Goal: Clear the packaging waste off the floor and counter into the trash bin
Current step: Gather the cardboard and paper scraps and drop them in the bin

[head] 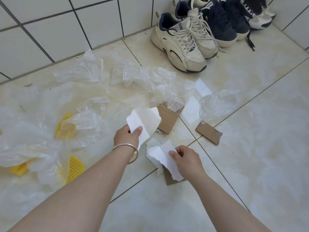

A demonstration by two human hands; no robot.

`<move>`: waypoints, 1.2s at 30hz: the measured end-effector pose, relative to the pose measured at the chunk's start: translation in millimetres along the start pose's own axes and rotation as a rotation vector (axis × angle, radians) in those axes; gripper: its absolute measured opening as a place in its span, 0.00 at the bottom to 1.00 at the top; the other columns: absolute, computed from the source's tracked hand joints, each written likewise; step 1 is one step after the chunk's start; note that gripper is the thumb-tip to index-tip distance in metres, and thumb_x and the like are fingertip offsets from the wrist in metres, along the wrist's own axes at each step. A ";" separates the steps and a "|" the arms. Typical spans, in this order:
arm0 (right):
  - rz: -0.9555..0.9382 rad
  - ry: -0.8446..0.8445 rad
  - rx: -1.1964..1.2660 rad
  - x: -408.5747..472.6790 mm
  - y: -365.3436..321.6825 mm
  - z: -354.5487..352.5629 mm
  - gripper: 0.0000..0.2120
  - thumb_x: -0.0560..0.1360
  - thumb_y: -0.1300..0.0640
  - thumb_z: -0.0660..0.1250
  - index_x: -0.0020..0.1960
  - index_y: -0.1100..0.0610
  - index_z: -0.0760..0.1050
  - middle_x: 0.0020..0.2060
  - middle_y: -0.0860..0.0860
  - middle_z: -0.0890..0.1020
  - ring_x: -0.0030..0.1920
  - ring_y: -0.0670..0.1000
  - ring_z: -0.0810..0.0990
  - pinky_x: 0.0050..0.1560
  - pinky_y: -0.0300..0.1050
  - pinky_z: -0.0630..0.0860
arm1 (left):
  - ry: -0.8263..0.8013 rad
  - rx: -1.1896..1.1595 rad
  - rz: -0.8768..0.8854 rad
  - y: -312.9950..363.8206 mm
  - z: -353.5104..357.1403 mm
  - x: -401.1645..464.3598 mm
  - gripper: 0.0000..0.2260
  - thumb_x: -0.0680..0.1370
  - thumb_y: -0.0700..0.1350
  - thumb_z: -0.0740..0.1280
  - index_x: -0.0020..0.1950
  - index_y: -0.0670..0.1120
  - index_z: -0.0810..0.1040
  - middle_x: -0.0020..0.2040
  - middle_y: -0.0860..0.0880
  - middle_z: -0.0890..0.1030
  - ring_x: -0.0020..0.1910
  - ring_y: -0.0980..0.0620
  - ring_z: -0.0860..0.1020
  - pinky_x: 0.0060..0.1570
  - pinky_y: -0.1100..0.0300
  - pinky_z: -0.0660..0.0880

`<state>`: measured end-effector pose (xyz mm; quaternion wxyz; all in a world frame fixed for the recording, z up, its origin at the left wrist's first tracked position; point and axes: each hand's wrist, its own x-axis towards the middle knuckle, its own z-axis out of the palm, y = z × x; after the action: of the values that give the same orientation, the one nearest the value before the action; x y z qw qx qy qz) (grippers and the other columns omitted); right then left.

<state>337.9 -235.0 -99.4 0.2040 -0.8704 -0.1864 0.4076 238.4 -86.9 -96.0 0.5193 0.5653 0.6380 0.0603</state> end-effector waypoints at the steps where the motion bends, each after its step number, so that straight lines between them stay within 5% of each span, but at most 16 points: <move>1: -0.033 0.014 -0.094 -1.4 5.6 0.6 0.09 0.77 0.51 0.61 0.42 0.55 0.74 0.41 0.47 0.73 0.48 0.51 0.73 0.42 0.42 0.67 | -0.017 0.027 0.035 4.8 0.3 2.6 0.12 0.77 0.47 0.65 0.55 0.41 0.79 0.53 0.41 0.82 0.46 0.45 0.76 0.46 0.60 0.68; 5: -0.206 0.040 -0.522 -7.2 20.1 7.9 0.09 0.76 0.52 0.62 0.54 0.51 0.76 0.58 0.46 0.71 0.60 0.52 0.67 0.49 0.42 0.66 | -0.141 0.233 0.133 25.0 19.1 14.2 0.16 0.78 0.50 0.63 0.59 0.41 0.77 0.58 0.41 0.79 0.54 0.42 0.76 0.53 0.56 0.71; 8: -0.346 0.119 -0.633 -11.4 23.7 15.3 0.16 0.57 0.55 0.78 0.44 0.50 0.81 0.50 0.49 0.79 0.50 0.54 0.79 0.39 0.43 0.72 | -0.120 0.302 0.167 40.0 38.9 20.8 0.17 0.78 0.50 0.63 0.58 0.38 0.77 0.60 0.39 0.76 0.59 0.39 0.75 0.55 0.54 0.71; 10: -0.377 0.149 -0.701 -8.6 28.3 20.3 0.23 0.42 0.54 0.81 0.37 0.49 0.80 0.44 0.48 0.82 0.43 0.53 0.83 0.36 0.43 0.77 | -0.106 0.306 0.178 45.7 49.6 24.6 0.15 0.77 0.48 0.64 0.54 0.36 0.78 0.54 0.38 0.79 0.56 0.39 0.77 0.48 0.57 0.69; 12: -0.411 0.151 -0.716 -6.2 33.9 23.0 0.25 0.39 0.53 0.80 0.36 0.49 0.80 0.41 0.48 0.81 0.42 0.53 0.83 0.38 0.42 0.78 | -0.127 0.366 0.203 46.1 58.2 26.9 0.14 0.76 0.46 0.65 0.50 0.35 0.79 0.48 0.39 0.78 0.53 0.39 0.78 0.43 0.58 0.68; 16: -0.392 0.187 -0.716 -0.7 34.2 25.1 0.23 0.42 0.55 0.79 0.36 0.50 0.77 0.34 0.47 0.77 0.34 0.52 0.77 0.33 0.40 0.72 | -0.140 0.600 0.320 36.7 73.0 30.6 0.17 0.75 0.47 0.66 0.61 0.42 0.77 0.68 0.44 0.68 0.65 0.44 0.71 0.63 0.56 0.67; 18: -0.338 0.197 -0.711 1.9 29.6 22.0 0.25 0.42 0.53 0.80 0.37 0.50 0.76 0.31 0.48 0.76 0.33 0.51 0.75 0.31 0.39 0.67 | -0.133 0.683 0.356 33.4 78.4 32.0 0.17 0.75 0.46 0.66 0.63 0.44 0.76 0.69 0.45 0.65 0.64 0.44 0.71 0.62 0.56 0.68; 23: -0.166 0.067 -0.691 6.4 25.1 15.1 0.22 0.70 0.51 0.70 0.61 0.55 0.67 0.55 0.52 0.74 0.58 0.55 0.69 0.55 0.44 0.65 | -0.134 0.763 0.366 35.7 81.0 31.0 0.14 0.73 0.47 0.67 0.56 0.45 0.79 0.60 0.42 0.73 0.56 0.41 0.76 0.51 0.56 0.73; 31: -0.083 0.048 -0.638 -0.6 15.1 22.9 0.15 0.72 0.60 0.61 0.58 0.54 0.72 0.53 0.52 0.72 0.58 0.54 0.69 0.49 0.43 0.61 | -0.139 0.617 0.359 41.2 51.4 23.4 0.13 0.72 0.48 0.68 0.56 0.46 0.79 0.55 0.45 0.81 0.55 0.43 0.77 0.49 0.57 0.72; 36: 0.004 -0.067 -0.434 -8.6 21.8 9.9 0.08 0.72 0.60 0.62 0.46 0.52 0.64 0.42 0.49 0.73 0.42 0.53 0.72 0.37 0.40 0.64 | -0.164 0.391 0.227 33.0 27.7 19.4 0.14 0.73 0.47 0.69 0.58 0.46 0.78 0.56 0.46 0.81 0.47 0.48 0.73 0.46 0.59 0.68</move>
<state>328.5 -255.7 -110.8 0.0047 -0.8803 -0.2749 0.3867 283.8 -74.1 -98.1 0.4401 0.7261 0.5256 -0.0525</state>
